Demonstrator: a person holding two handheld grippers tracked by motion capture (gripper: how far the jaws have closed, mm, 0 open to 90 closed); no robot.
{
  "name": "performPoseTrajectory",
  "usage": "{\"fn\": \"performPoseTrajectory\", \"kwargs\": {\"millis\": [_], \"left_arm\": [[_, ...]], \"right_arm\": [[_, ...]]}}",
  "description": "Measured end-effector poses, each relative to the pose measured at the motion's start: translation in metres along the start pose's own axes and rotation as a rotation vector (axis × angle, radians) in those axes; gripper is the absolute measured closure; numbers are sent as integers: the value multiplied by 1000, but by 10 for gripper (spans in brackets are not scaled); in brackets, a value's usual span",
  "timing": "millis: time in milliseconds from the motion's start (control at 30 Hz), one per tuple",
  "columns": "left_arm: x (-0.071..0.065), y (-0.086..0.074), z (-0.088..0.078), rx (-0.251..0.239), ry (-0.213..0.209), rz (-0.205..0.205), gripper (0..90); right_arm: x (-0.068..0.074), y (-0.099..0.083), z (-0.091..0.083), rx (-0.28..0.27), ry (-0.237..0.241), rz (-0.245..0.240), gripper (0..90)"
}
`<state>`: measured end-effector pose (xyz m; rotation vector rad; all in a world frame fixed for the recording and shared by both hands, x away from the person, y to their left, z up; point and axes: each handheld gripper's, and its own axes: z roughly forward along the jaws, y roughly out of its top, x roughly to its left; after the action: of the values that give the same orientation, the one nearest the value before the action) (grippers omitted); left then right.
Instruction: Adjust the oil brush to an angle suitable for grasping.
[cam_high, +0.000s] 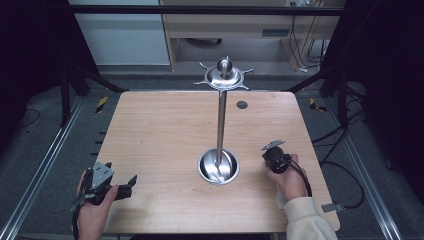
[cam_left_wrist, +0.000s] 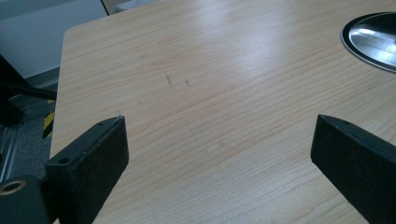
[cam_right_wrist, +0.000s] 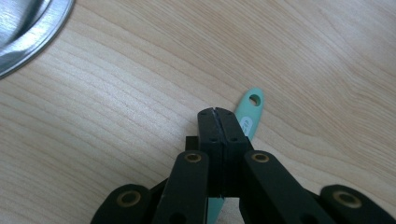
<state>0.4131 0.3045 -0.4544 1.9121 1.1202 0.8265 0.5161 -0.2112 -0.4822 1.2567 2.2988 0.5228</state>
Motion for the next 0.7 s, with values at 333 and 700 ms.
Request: {"fn": "performPoseTrajectory", "kwargs": {"millis": [333,700], "left_arm": [[-1,-3,-2,8,2,-19,36],[-2,-4,-1,3,-14,-32,32]], "right_arm": [[-15,-3,-27,-9,54,115,742],[-25,6,-61,181,118,223,640]]}}
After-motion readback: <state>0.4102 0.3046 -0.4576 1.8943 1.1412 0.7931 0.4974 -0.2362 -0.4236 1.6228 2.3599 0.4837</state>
